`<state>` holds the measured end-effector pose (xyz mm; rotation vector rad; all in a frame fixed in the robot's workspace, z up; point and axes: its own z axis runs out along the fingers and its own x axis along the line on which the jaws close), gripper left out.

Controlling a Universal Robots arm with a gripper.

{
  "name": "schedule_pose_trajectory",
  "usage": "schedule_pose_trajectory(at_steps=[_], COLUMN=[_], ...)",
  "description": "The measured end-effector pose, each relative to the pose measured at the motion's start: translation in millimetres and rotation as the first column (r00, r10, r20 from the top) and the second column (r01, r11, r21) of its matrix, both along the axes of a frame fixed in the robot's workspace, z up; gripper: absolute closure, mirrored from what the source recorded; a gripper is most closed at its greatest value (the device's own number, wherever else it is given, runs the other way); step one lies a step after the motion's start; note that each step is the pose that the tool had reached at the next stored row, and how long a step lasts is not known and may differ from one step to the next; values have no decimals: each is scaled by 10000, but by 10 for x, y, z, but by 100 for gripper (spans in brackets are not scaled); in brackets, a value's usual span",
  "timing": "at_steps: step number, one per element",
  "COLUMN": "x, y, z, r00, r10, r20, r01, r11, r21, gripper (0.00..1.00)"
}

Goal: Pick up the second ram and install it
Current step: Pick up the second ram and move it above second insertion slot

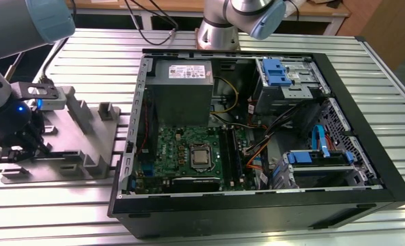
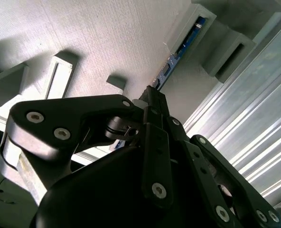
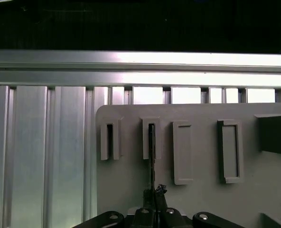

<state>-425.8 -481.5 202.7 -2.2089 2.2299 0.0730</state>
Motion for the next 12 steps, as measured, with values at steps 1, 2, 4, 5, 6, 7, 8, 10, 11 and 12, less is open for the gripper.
schedule_pose_trajectory(at_steps=[1, 2, 4, 5, 6, 7, 8, 10, 11, 12], x=[0, 0, 0, -1, -1, 0, 0, 0, 0, 0], y=[0, 0, 0, -1, -1, 0, 0, 0, 0, 0], z=[0, 1, 3, 16, 33, 55, 85, 155, 194, 236], r00=[10000, 10000, 10000, 10000, 10000, 10000, 10000, 10000, 10000, 10000], r10=[0, 0, 0, 0, 0, 0, -1, 0, 0, 0], r20=[-1, 0, -1, -6, -4, -1, 0, -2, -1, 0], r01=[0, 0, 0, 0, 0, 0, 1, 0, 0, 0], r11=[10000, 10000, 10000, 10000, 10000, 10000, 10000, 10000, 10000, 10000], r21=[0, 0, 0, -4, -3, -1, 0, -1, 0, 0], gripper=[88, 88, 88, 88, 88, 88, 88, 88, 88, 88])
